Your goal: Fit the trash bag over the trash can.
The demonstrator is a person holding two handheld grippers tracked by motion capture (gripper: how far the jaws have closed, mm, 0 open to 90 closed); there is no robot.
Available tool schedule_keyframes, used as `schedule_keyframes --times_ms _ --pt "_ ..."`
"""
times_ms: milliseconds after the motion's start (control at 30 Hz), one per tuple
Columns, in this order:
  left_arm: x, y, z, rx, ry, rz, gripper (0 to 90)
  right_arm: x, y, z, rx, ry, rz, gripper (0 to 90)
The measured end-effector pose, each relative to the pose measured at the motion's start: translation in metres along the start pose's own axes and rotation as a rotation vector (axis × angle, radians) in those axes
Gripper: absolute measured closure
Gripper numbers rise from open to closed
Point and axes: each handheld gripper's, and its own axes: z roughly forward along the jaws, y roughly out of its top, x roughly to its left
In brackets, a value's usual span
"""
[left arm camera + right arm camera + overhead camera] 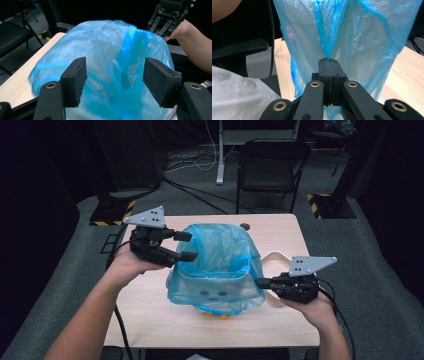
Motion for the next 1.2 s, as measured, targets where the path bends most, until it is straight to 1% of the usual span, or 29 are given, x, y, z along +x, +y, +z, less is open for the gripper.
schedule_keyframes --times_ms 133,200,300,367,467,633,700,800,900,967,1000,1033,1067,1100,1133,1200 --pt "-0.002 0.017 0.013 0.019 -0.020 0.027 34.8 0.000 -0.001 -0.004 -0.007 -0.003 0.005 89.7" --pt "-0.002 0.025 0.020 0.025 -0.031 0.039 34.8 0.001 -0.001 -0.004 -0.008 -0.001 0.000 89.7" --pt "0.000 0.035 0.032 0.027 -0.040 0.040 34.6 0.002 0.000 -0.004 -0.007 0.000 -0.009 89.6" --pt "0.003 0.040 0.042 0.038 -0.041 0.040 34.5 0.003 0.000 -0.004 -0.010 -0.003 -0.008 89.6" --pt "0.005 0.044 0.055 0.050 -0.054 0.034 34.1 0.003 0.000 -0.006 -0.020 -0.007 -0.010 89.5" --pt "0.005 0.049 0.070 0.067 -0.074 0.039 34.5 0.001 0.001 -0.009 -0.046 -0.016 -0.005 89.6" --pt "0.005 0.052 0.076 0.086 -0.080 0.052 35.0 0.001 0.002 -0.010 -0.049 -0.018 -0.009 89.7" --pt "0.005 0.056 0.089 0.129 -0.079 0.060 35.4 0.002 0.003 -0.011 -0.057 -0.021 -0.014 89.6" --pt "0.007 0.055 0.102 0.197 -0.055 0.071 38.0 0.004 0.005 -0.013 -0.067 -0.021 -0.017 88.2" --pt "0.009 0.053 0.108 0.238 -0.057 0.069 40.9 0.004 0.005 -0.014 -0.071 -0.019 -0.019 81.2" --pt "0.010 0.053 0.110 0.248 -0.053 0.062 41.5 0.005 0.006 -0.015 -0.074 -0.021 -0.014 75.1" --pt "0.011 0.052 0.112 0.250 -0.059 0.054 42.8 0.005 0.006 -0.014 -0.078 -0.028 -0.011 71.8" --pt "0.011 0.052 0.114 0.250 -0.073 0.049 46.5 0.005 0.007 -0.014 -0.084 -0.030 -0.014 70.8" --pt "0.010 0.052 0.115 0.255 -0.077 0.054 50.6 0.006 0.007 -0.013 -0.087 -0.026 -0.016 70.1" --pt "0.009 0.051 0.117 0.263 -0.075 0.061 52.2 0.007 0.008 -0.011 -0.086 -0.027 -0.018 70.2" --pt "0.008 0.051 0.120 0.286 -0.079 0.080 61.0 0.009 0.009 -0.009 -0.084 -0.018 -0.029 73.5"
